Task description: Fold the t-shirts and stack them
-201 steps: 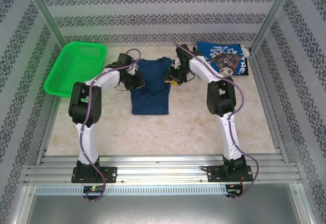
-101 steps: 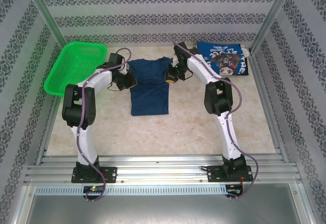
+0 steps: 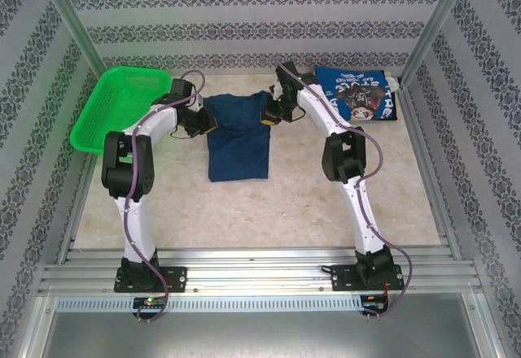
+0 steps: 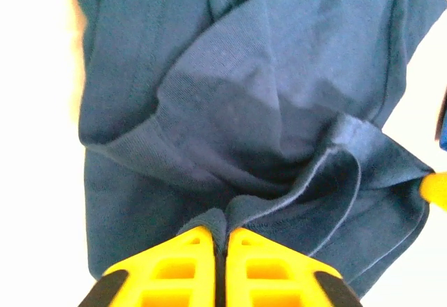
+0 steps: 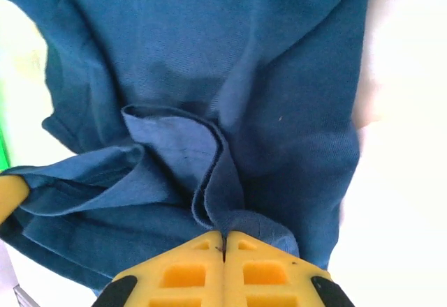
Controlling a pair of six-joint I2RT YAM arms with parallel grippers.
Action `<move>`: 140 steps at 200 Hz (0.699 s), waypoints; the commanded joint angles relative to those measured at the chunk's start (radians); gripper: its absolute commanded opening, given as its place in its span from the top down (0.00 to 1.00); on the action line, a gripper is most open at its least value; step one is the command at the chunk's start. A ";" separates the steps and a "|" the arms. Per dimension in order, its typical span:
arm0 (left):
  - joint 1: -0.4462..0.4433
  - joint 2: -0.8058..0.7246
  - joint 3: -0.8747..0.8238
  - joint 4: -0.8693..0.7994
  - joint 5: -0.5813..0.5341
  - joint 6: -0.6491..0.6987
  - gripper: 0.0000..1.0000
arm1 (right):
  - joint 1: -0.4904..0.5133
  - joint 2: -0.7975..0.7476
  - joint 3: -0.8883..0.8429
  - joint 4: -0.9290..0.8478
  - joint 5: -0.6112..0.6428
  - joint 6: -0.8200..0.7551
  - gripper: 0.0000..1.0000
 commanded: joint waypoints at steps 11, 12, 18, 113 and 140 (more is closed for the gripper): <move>0.027 0.060 0.081 0.004 0.008 -0.039 0.50 | -0.017 0.021 0.047 0.022 -0.041 0.049 0.61; 0.029 0.059 0.081 0.006 0.010 -0.041 0.48 | -0.018 0.019 0.047 0.022 -0.040 0.048 0.61; 0.032 0.054 0.084 0.020 0.019 -0.057 0.43 | -0.018 0.007 0.046 0.024 -0.036 0.042 0.61; 0.027 -0.259 -0.015 -0.034 -0.038 -0.065 0.40 | 0.009 -0.407 -0.509 0.246 -0.070 0.032 0.72; -0.009 -0.355 -0.167 -0.035 -0.052 -0.053 0.78 | 0.031 -0.416 -0.626 0.336 -0.090 0.095 0.86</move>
